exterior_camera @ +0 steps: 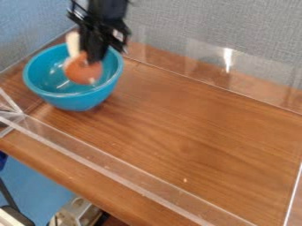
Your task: Remove the mushroom from inside the blue bowl and put it on the table
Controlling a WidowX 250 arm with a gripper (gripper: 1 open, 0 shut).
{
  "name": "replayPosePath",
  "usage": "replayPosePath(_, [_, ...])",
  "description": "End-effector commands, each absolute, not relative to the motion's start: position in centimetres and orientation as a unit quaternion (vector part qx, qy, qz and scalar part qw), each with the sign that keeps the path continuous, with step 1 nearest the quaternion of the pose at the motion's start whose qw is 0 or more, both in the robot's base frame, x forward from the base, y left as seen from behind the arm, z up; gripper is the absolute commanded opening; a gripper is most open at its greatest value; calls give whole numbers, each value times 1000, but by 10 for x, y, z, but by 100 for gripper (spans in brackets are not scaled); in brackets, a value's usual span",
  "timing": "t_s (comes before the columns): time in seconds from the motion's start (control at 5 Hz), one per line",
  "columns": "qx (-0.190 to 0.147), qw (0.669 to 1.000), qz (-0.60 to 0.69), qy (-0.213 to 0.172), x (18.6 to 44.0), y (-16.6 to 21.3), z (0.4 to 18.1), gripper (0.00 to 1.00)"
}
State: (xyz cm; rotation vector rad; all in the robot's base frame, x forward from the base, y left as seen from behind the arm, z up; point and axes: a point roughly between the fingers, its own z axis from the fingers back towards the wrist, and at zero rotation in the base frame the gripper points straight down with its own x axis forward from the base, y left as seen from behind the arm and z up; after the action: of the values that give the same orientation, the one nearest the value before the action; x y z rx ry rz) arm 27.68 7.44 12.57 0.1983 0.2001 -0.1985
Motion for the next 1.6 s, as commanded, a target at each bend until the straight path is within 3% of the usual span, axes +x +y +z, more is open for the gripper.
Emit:
replayPosePath(0.0, [102,984,-126,74,269,38,131,0])
replayPosePath(0.4, [81,968,-219,95,260,-27,94,0])
replayPosePath(0.8, [70,950,-286,103,255,-54,54,0])
replayPosePath(1.4, [57,949,-299,78,257,-56,40,0])
